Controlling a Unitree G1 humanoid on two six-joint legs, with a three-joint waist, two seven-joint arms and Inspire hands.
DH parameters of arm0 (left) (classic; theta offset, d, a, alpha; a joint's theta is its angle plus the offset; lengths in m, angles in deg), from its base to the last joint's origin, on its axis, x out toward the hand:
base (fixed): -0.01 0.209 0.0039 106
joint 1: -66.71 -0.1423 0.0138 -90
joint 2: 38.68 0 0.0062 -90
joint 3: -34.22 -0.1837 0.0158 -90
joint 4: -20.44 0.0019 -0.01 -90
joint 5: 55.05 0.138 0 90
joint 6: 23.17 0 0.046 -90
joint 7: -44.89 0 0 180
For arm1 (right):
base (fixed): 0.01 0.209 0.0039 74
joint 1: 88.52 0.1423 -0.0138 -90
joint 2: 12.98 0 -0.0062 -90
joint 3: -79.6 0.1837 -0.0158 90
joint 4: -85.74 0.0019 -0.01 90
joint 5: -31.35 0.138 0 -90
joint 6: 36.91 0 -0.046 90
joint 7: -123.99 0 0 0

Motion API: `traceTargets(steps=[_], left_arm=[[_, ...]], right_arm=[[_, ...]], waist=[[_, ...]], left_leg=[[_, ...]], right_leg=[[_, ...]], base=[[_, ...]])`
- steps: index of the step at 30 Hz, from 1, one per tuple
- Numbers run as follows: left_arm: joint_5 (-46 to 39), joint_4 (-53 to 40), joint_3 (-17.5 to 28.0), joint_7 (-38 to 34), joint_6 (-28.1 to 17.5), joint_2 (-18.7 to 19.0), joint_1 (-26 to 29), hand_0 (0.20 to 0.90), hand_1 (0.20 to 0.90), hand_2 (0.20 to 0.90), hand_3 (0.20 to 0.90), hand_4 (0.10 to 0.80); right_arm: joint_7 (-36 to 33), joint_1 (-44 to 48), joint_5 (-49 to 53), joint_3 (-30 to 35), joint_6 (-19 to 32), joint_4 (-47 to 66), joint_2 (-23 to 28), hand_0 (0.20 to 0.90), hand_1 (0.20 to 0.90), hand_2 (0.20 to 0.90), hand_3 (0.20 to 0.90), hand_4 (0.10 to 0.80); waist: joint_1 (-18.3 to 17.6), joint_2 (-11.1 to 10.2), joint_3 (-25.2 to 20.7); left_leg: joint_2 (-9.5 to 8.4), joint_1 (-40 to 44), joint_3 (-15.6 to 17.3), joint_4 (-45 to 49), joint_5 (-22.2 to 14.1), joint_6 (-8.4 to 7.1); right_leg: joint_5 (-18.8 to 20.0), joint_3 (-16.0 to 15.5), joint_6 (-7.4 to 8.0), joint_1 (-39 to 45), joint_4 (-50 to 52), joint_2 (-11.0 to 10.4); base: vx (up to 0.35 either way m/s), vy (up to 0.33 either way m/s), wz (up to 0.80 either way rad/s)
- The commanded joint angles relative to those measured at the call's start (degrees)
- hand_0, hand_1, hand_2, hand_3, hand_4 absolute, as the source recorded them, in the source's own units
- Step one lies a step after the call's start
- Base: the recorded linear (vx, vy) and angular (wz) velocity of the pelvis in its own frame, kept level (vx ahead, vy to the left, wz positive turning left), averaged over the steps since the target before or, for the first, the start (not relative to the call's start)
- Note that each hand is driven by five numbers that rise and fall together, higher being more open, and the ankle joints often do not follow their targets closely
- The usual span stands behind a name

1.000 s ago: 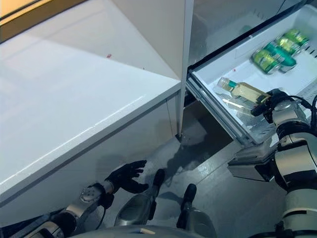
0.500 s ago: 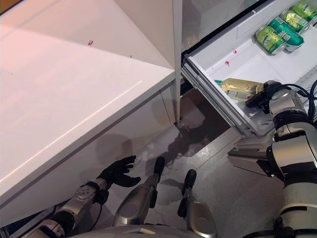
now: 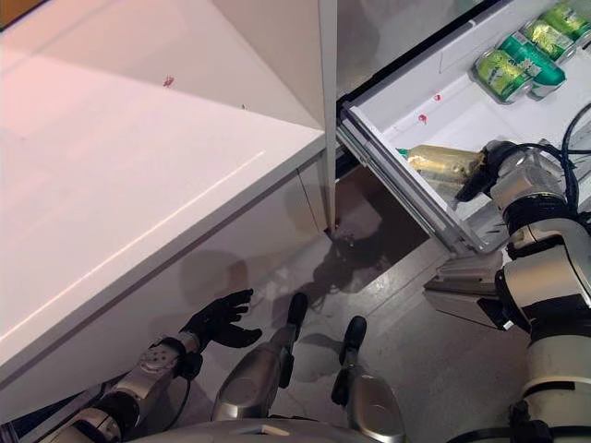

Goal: Put drinks into fridge and close the fridge

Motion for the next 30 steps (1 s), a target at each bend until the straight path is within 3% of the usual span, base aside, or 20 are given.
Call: traceTargets(steps=[1,10,14,16,20,21,25,26,30], left_arm=[[2.24,-3.21,1.09,-0.52,-1.13,0.07,-2.71,0.9,0.9,0.9,0.9,0.8],[5.65,-2.52,3.26,0.44,0.12,-0.1,-4.82,0.9,0.9,0.9,0.9,0.8],[6.67,-1.87,4.25,0.64,0.66,-0.63,-5.62,0.9,0.9,0.9,0.9,0.8],[7.44,-0.86,5.03,0.93,0.75,-1.17,-5.92,0.9,0.9,0.9,0.9,0.8],[8.51,1.95,5.56,1.1,0.93,-2.41,-5.81,0.9,0.9,0.9,0.9,0.8],[9.28,2.94,5.83,1.16,1.08,-3.01,-5.82,0.9,0.9,0.9,0.9,0.8],[9.87,5.83,5.3,0.73,0.85,-4.3,-5.82,0.9,0.9,0.9,0.9,0.8],[10.36,6.95,4.98,0.31,0.7,-4.93,-6.07,0.9,0.9,0.9,0.9,0.8],[9.47,8.81,4.15,-0.04,0.12,-6.23,-6.55,0.9,0.9,0.9,0.9,0.8]], right_arm=[[0.69,2.32,-8.4,-7.43,-0.08,8.98,7.46,0.9,0.9,0.9,0.9,0.8],[-1.63,-2.56,-9.57,-2.16,1.47,23.33,13.41,0.9,0.9,0.9,0.9,0.8],[-7.04,-8.57,3.32,5.81,2.98,29.46,15.65,0.9,0.9,0.9,0.9,0.8],[-11.27,-12.67,16.3,11.78,4.19,32.32,15.22,0.9,0.9,0.9,0.9,0.8],[-19.49,-20.8,36.21,23.86,8.68,34.11,11.73,0.9,0.9,0.9,0.9,0.8],[-23.59,-24.71,43.96,28.81,13.52,34.6,9.6,0.9,0.9,0.9,0.9,0.8],[-28.49,-33.3,50.26,37.89,21.92,36.51,2.17,0.9,0.9,0.9,0.9,0.8],[-29.92,-36.45,55.84,40.21,23.59,37.26,-1.39,0.9,0.9,0.9,0.9,0.8],[-31.88,-41.61,62.12,43.22,28.55,38.26,-10.78,0.9,0.9,0.9,0.9,0.8]], waist=[[-0.02,-3.44,-3.35],[-2.65,-5.57,-8.47],[-4.23,-6.18,-11.12],[-5.12,-6.3,-12.42],[-6.39,-6.33,-14.39],[-6.9,-6.25,-15.04],[-7.87,-5.85,-15.93],[-8.22,-5.64,-16.15],[-8.59,-5.31,-15.93]], left_leg=[[-0.81,1.84,4.92,3.05,-6.66,0.37],[-0.87,5.69,7.03,1.88,-7.51,0.67],[-0.84,7.77,8.29,1.2,-8.19,0.92],[-0.77,8.91,9.03,0.96,-8.61,1.0],[-0.78,10.58,10.0,0.91,-9.68,1.22],[-0.81,11.13,10.31,0.9,-10.09,1.32],[-1.13,12.21,10.72,1.53,-11.23,1.7],[-1.26,12.64,10.84,1.91,-11.74,1.96],[-2.06,12.72,10.48,5.24,-13.75,2.89]], right_leg=[[-2.43,4.04,1.46,-2.72,7.33,-1.64],[-2.36,5.85,2.39,0.32,6.47,-1.68],[-2.15,7.14,2.9,1.81,5.67,-1.65],[-2.07,7.67,3.1,2.7,5.32,-1.73],[-2.07,8.57,3.47,3.9,4.92,-1.84],[-2.03,8.92,3.63,4.31,4.68,-1.89],[-1.86,10.11,4.1,5.26,4.28,-2.13],[-1.94,10.71,4.2,5.56,4.38,-2.28],[-2.51,12.04,4.3,5.76,5.98,-2.98]], base=[[-0.007,0.02,-0.03],[-0.002,0.039,-0.1],[0.01,0.063,-0.18],[0.015,0.058,-0.28],[0.025,0.045,-0.24],[0.02,0.032,-0.16],[0.025,0.025,-0.21],[0.028,0.023,-0.16],[0.05,0.027,-0.17]])
